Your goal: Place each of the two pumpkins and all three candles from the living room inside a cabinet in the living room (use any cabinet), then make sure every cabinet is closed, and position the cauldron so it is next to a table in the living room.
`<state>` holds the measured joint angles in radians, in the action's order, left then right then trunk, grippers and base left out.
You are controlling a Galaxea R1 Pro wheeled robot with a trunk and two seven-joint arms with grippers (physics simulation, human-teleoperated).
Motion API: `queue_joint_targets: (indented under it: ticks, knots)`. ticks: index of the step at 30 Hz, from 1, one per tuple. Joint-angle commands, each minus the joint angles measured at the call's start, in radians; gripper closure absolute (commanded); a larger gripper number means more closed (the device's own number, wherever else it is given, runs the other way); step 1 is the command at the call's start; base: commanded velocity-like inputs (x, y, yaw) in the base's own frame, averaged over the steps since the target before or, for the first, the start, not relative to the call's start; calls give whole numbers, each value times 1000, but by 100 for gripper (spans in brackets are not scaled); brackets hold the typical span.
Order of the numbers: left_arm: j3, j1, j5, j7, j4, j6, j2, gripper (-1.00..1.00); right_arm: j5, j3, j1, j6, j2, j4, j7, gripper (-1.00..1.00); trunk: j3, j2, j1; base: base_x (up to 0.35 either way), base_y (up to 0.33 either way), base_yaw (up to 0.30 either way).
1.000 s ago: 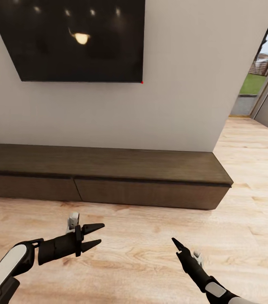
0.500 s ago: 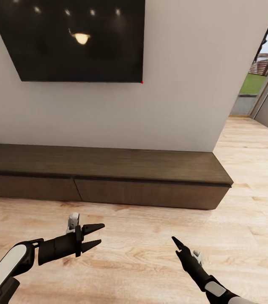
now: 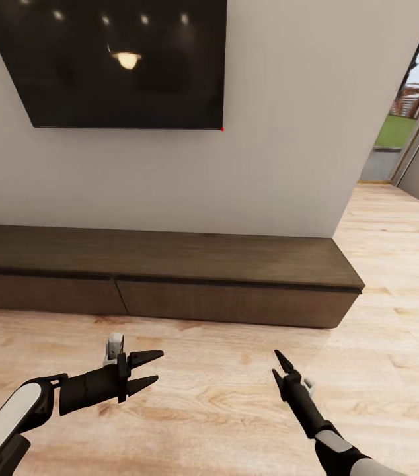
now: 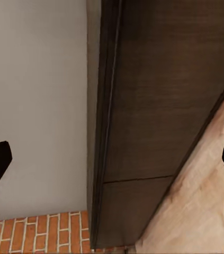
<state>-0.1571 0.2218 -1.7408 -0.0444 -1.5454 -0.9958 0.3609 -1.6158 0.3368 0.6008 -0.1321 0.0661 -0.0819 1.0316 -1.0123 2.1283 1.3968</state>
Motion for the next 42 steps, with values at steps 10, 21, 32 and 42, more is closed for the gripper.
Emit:
queue_joint_targets:
  ticks: [10,21,32,42]
  knots:
    - [-1,1,-6,-5,-1,-1,0,-100,-119,-10,1,66,-3,-9,-31,-100,-1,0,0,0,0,0]
    - [-8,1,-7,-5,-5,-1,0,-100,-283,-65,1,84,1,-9,-32,-100,-1,0,0,108,0,0]
    - [-29,1,-48,-5,-7,-1,2,-100,-291,-111,1,71,-4,-9,-31,-100,-1,0,0,111,0,0]
    - [-51,1,-56,-5,-7,-1,1,-100,-331,-119,1,27,-5,-9,-28,-100,-1,0,0,161,19,0]
